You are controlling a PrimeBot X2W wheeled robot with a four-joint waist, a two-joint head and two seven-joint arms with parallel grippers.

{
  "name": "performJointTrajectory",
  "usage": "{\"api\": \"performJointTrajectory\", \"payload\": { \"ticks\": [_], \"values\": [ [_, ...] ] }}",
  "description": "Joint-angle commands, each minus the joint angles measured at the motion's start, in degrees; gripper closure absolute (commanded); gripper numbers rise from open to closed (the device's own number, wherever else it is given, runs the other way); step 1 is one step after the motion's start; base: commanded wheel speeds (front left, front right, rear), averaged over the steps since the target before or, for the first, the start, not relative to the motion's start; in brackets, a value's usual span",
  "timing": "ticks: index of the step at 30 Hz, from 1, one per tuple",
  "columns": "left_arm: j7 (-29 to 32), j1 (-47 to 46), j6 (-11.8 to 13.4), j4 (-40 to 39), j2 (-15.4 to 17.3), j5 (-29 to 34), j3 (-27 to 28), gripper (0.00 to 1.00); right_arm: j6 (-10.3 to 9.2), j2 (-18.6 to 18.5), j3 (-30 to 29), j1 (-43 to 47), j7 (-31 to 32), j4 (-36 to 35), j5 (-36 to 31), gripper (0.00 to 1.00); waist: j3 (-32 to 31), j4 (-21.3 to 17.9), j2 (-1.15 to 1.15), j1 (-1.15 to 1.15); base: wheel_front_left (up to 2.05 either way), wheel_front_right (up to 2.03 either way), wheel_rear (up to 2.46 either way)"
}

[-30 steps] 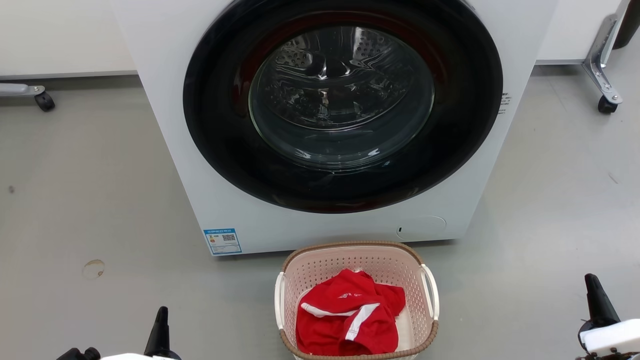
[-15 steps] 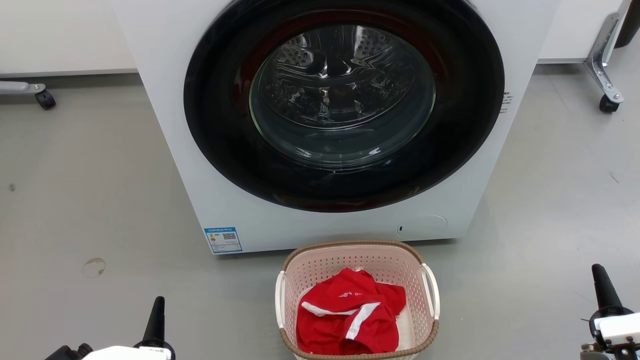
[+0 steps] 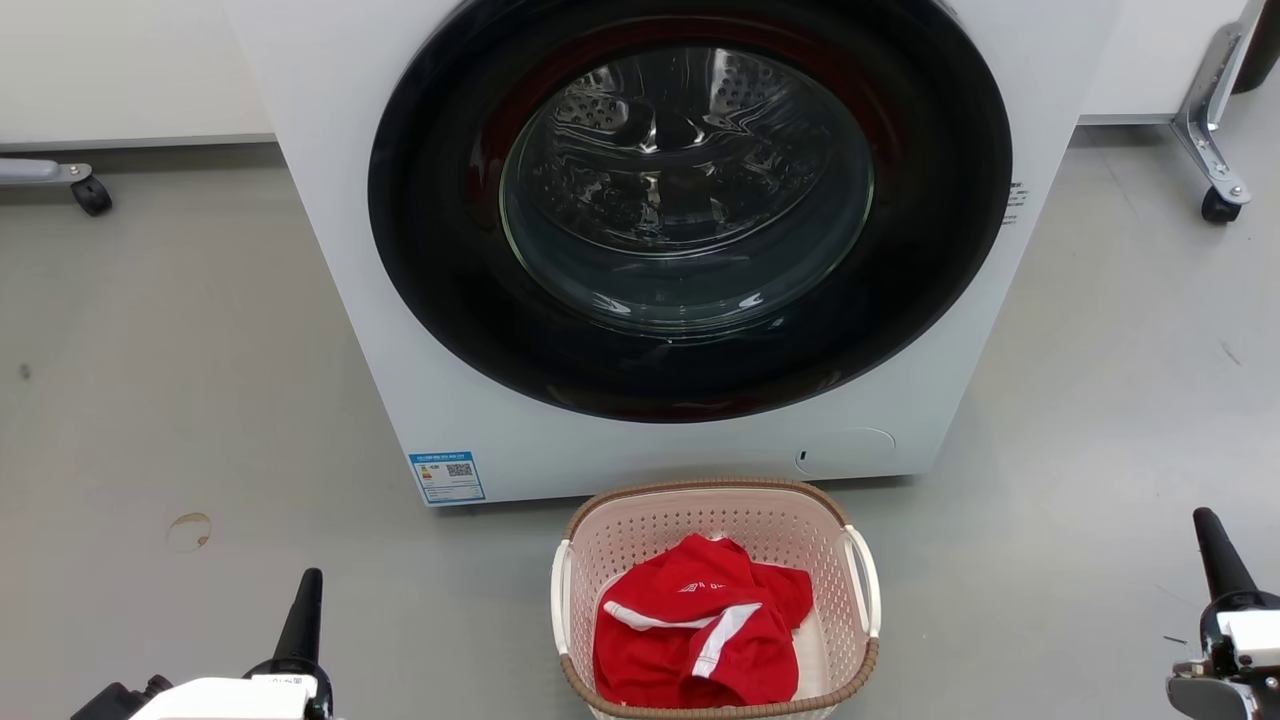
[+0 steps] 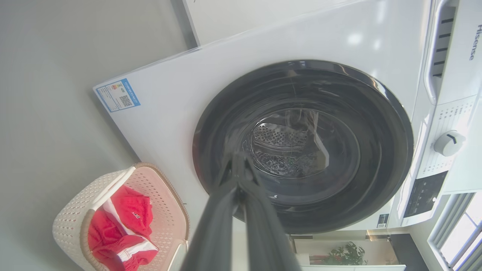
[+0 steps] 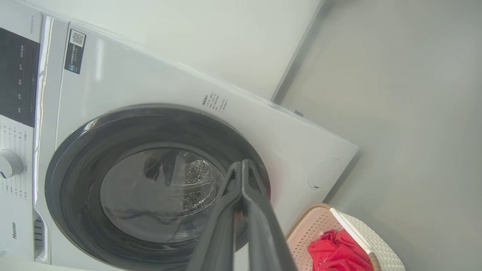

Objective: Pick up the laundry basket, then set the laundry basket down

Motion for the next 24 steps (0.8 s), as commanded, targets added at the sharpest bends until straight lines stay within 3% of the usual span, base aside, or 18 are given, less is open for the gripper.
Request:
{"api": "performJointTrajectory", "payload": {
  "ticks": [1, 19, 24],
  "values": [
    [0.7, -3.1, -0.8, -2.0, 0.4, -1.8, 2.0, 1.0, -0.12, -1.8, 0.3, -3.4, 0.8, -2.1, 2.0, 1.0, 0.0, 0.0, 0.0, 0.0, 0.0, 0.0, 0.0],
    [3.7, -4.5, -1.8, -3.4, 0.2, -12.0, 4.0, 1.0, -0.15, -2.0, -1.3, -4.9, 3.8, -3.2, 13.6, 1.0, 0.3, 0.2, 0.0, 0.0, 0.0, 0.0, 0.0],
    [3.8, -4.6, -1.8, -3.4, 0.2, -12.4, 4.1, 1.0, -0.15, -2.0, -1.4, -5.0, 3.9, -3.3, 14.0, 1.0, 0.3, 0.2, 0.0, 0.0, 0.0, 0.0, 0.0]
  ]
}}
